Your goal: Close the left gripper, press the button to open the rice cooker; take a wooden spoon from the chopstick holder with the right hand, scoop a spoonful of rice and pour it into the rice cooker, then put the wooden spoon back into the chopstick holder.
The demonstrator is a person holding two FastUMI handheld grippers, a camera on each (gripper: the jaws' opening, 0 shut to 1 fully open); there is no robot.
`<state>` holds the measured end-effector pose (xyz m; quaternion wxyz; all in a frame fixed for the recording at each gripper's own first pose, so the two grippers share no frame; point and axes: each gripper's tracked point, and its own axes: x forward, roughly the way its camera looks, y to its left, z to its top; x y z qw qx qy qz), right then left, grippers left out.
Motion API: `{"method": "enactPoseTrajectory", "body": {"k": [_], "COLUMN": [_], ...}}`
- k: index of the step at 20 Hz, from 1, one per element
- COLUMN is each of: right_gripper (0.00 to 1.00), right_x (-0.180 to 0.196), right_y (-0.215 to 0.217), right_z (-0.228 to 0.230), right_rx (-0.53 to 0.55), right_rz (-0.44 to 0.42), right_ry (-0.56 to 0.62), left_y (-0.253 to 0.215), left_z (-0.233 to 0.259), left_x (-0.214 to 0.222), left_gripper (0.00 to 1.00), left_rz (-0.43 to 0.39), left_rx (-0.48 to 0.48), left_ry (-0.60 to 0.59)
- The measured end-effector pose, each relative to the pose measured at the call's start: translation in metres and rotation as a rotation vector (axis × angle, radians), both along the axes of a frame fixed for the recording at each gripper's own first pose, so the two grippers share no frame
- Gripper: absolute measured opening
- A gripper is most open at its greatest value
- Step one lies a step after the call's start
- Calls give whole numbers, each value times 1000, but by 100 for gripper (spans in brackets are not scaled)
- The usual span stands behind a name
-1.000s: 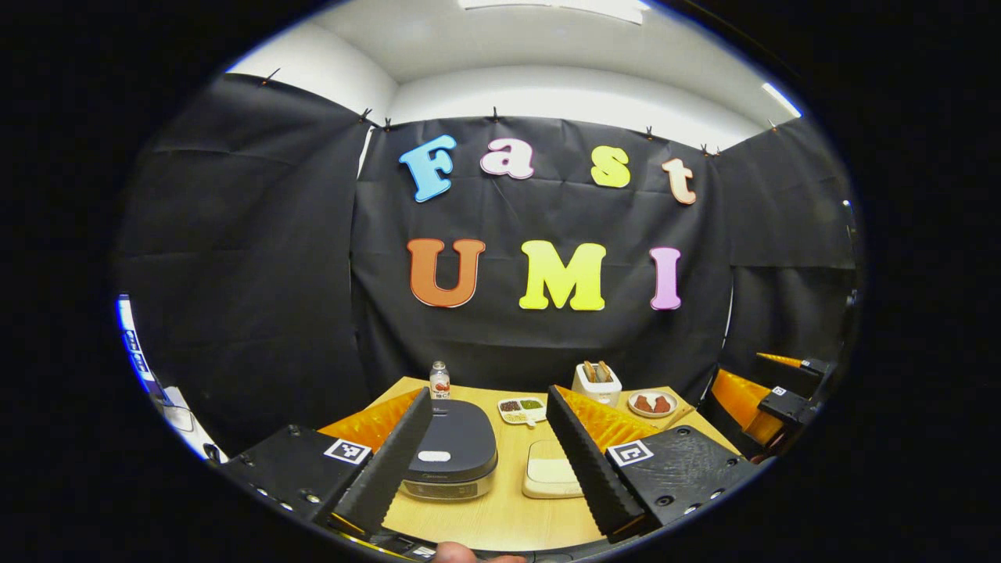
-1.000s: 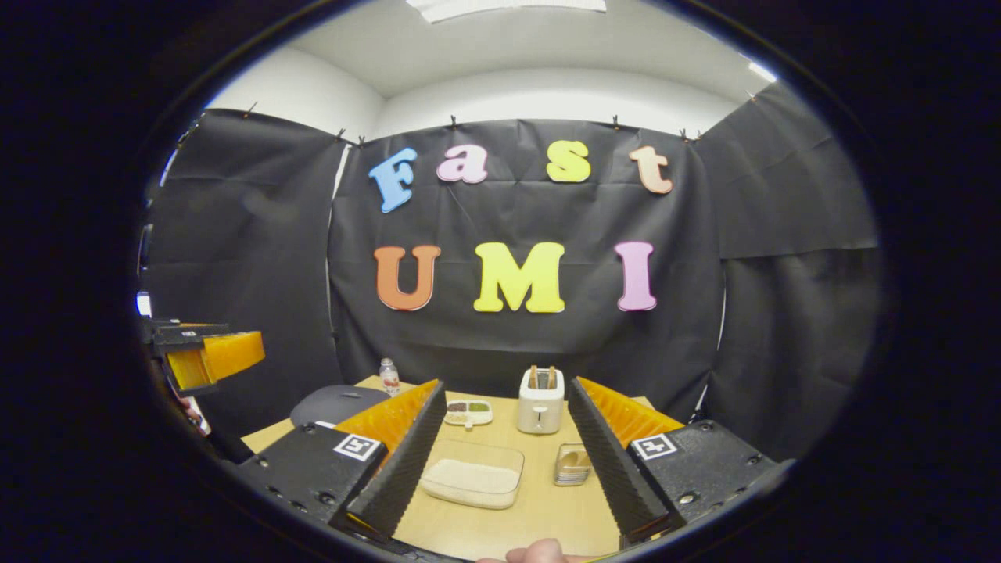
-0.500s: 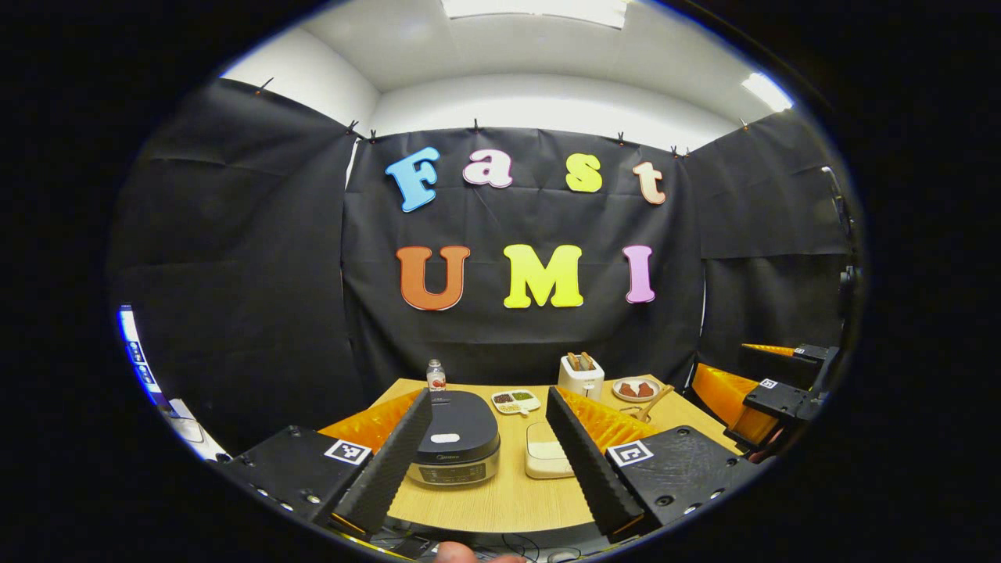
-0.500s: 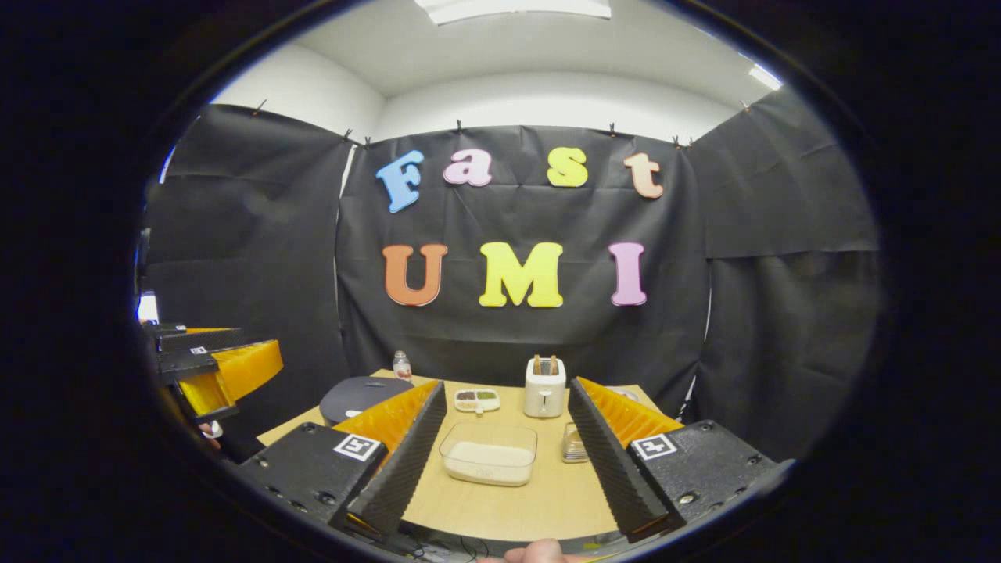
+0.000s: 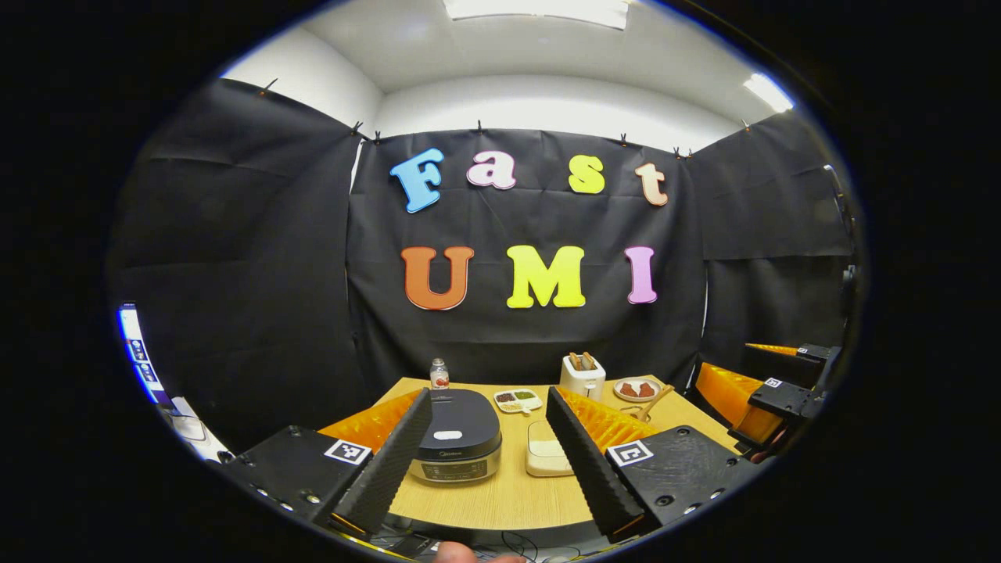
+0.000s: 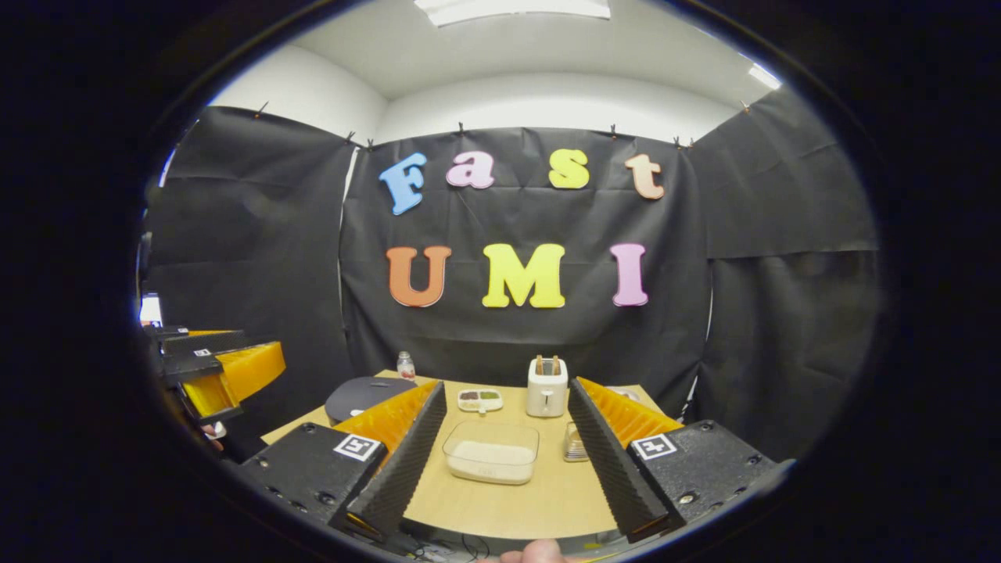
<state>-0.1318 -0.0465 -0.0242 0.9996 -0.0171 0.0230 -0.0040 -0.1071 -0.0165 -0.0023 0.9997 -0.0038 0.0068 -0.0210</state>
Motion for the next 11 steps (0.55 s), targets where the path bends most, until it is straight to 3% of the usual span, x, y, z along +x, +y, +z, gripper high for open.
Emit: {"method": "enactPoseTrajectory", "body": {"k": [11], "right_gripper": [100], "right_x": [4], "right_y": [7], "right_z": [3], "right_rx": [12], "right_rz": [14], "right_ry": [-12], "left_y": [11], "left_z": [5], "left_x": [-1], "left_gripper": [94], "left_rz": [19], "left_rx": [-1], "left_ry": [-6]}}
